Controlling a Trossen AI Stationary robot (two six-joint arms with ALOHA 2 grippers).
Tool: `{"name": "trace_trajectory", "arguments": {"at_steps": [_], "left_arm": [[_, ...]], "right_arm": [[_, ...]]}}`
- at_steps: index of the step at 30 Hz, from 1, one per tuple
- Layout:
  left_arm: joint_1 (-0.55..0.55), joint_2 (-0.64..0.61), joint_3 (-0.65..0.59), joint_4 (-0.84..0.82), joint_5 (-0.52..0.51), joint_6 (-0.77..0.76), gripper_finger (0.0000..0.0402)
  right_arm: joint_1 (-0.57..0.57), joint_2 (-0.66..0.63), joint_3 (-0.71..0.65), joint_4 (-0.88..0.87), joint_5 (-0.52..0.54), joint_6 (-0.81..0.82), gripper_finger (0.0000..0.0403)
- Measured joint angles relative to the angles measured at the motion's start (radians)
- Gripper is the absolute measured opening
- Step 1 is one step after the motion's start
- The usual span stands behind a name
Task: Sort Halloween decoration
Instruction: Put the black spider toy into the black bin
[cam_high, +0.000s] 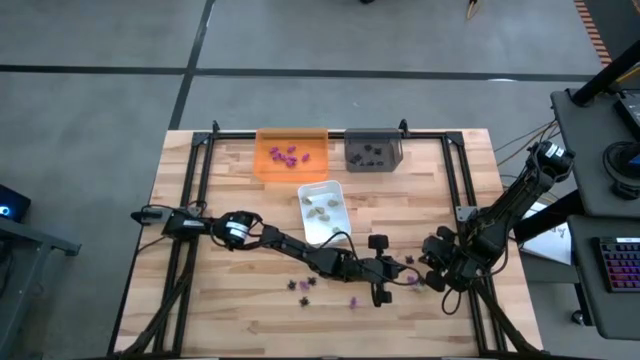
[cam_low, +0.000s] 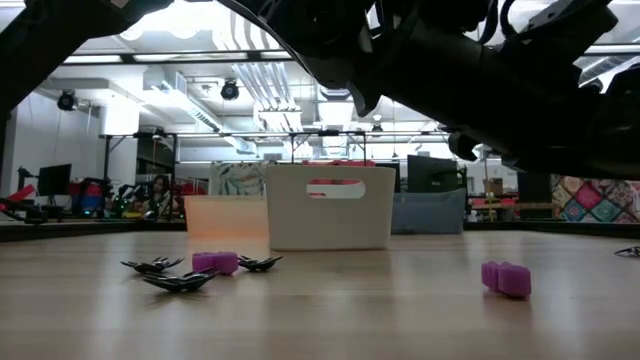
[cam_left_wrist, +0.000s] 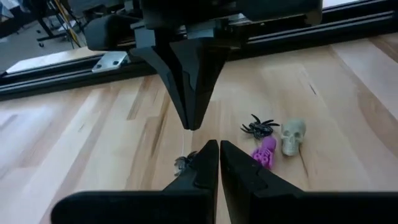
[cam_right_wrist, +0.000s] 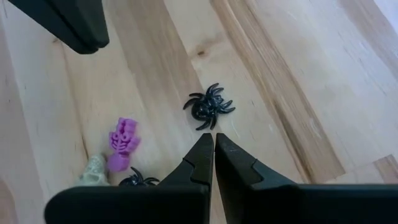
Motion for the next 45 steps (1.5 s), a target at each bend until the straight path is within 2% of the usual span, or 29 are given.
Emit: {"name": "trace_trajectory", "arguments": {"at_steps": [11,21,29,35,45], "left_arm": [[0.000,0.015,0.000,0.005,-0.002,-0.014,0.0000],[0.010,0.017,0.000,-0.001,-0.002,-0.019,0.0000],[0.016,0.017,0.000,-0.019,-0.002,-0.022,0.0000],[0.016,0.017,0.000,-0.006,-0.002,-0.023,0.0000],[0.018,0.019,0.000,-0.033,-0.002,-0.046,0.0000]], "right_arm": [[0.000,0.001,0.000,0.000,0.027,-0.037,0.0009],[0.000,0.001,0.000,0.003,0.029,0.007,0.0009],[0.002,0.001,-0.004,0.007,0.104,-0.035,0.0009],[0.002,0.001,-0.032,0.009,0.103,0.009,0.0009],[0.002,0.001,-0.132,0.152,0.101,0.061,0.0009]]}}
